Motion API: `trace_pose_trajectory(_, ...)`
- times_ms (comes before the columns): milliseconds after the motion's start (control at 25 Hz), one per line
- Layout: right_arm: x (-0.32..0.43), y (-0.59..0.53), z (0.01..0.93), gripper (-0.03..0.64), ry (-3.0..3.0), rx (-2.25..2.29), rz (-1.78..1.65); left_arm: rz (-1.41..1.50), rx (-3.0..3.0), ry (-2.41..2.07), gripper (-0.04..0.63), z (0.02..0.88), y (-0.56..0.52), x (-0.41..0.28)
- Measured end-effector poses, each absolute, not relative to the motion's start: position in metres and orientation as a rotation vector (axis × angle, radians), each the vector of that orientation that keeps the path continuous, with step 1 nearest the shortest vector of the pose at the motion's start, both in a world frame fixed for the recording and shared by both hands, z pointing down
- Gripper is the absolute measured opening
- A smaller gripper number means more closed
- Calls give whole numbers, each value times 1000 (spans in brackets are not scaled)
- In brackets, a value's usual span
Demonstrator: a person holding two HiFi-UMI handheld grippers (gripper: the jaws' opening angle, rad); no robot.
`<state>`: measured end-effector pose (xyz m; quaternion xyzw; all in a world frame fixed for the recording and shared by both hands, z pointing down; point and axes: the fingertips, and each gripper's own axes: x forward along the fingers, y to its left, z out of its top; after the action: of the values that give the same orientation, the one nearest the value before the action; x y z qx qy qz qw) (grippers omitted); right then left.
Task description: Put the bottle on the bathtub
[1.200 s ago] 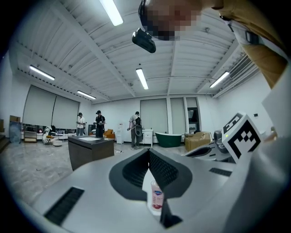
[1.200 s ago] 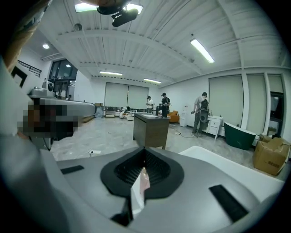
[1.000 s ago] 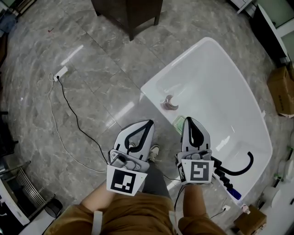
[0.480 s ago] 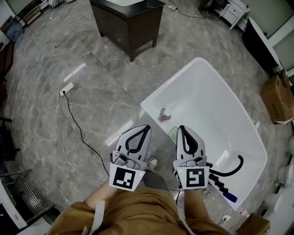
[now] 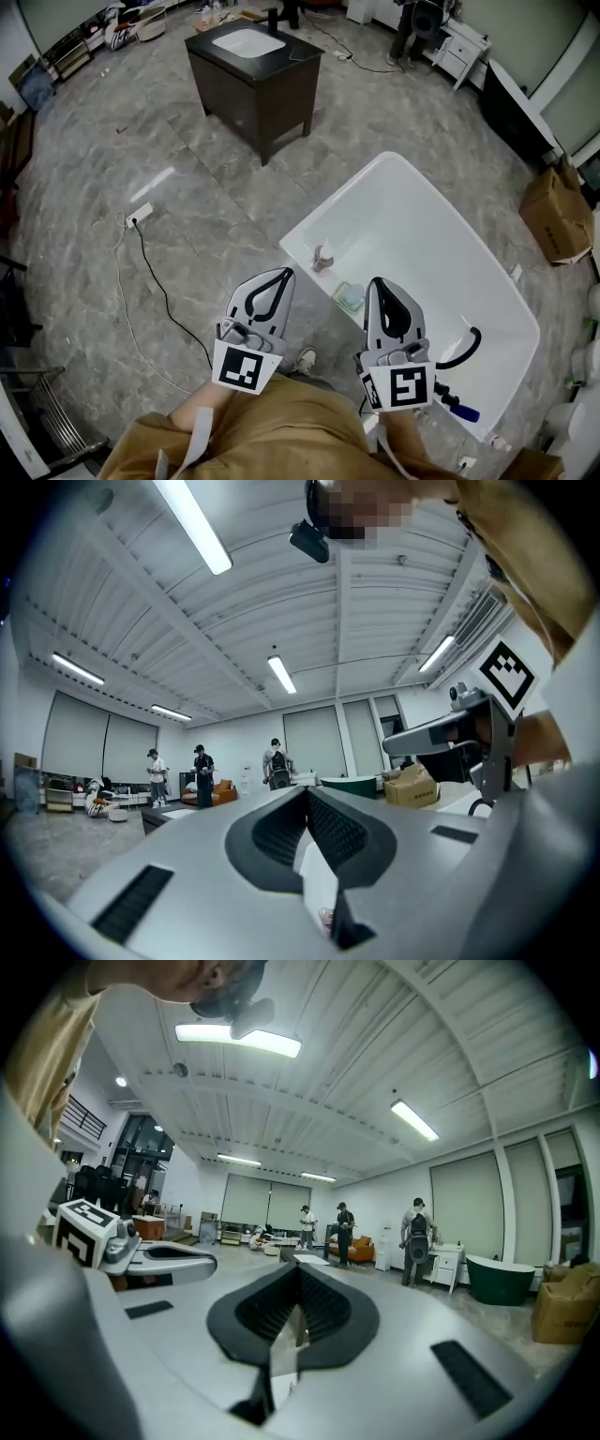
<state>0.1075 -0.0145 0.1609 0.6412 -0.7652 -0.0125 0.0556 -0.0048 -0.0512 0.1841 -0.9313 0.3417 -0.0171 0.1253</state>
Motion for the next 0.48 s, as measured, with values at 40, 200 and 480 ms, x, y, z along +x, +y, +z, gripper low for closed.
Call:
trace_pose_trajectory(40,110,-10,155,3,-2326,1955,-47,-46,-2713,992,8,180,-48,-3)
trace_pose_trajectory(200,126,7,137,3,-2318,1999,-87,-35,-2706,971,8,167,-38,4)
trace_pose_trajectory(480,154,35,126,3,-2284,2057,-140,-7,-2757,1038,8,160,-28,6)
